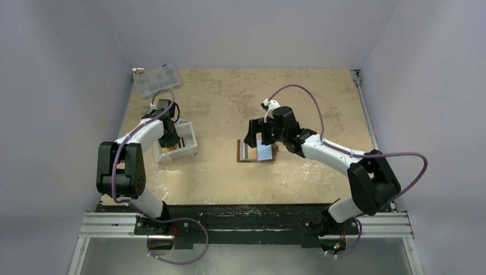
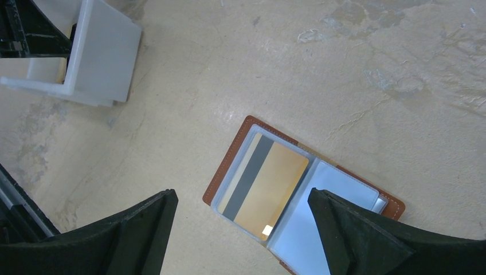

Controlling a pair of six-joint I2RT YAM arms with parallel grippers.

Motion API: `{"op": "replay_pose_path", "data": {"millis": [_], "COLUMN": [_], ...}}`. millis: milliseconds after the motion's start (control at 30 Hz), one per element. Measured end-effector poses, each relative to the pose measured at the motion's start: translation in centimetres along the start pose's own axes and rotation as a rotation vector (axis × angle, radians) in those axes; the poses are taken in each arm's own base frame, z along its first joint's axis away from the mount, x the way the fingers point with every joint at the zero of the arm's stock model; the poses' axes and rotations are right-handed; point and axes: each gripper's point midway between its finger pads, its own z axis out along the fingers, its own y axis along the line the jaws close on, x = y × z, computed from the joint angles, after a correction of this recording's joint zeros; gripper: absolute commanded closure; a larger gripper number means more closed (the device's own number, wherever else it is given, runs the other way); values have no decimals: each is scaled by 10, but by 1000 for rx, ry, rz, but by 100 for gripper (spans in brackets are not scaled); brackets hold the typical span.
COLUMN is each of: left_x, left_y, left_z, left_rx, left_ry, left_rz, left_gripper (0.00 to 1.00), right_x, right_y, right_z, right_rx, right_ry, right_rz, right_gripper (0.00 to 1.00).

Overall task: Put the credit cards into the card holder
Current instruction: Pick up the credit card from the storage box.

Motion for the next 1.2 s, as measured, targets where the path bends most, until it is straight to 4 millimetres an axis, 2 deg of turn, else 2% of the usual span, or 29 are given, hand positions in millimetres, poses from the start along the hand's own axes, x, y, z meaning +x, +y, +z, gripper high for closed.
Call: {"op": "replay_pose_path", "data": {"millis": [533,833,1200], "left_x": [-4,1,-2], "left_y": [2,6,11], "left_z": [-14,-25,-40], "left_rx": [15,18,13], "left_ry": [-8,9,11], "left_rz": [14,26,68], "left_gripper": [100,100,100], "right_x": [0,1,1], "right_y": [0,1,1], "right_z": [0,0,0], "right_rx": [-1,-5,-8], "right_ry": [2,3,4], "right_rz": [-2,-2,-1], "right_gripper": [1,1,1]}}
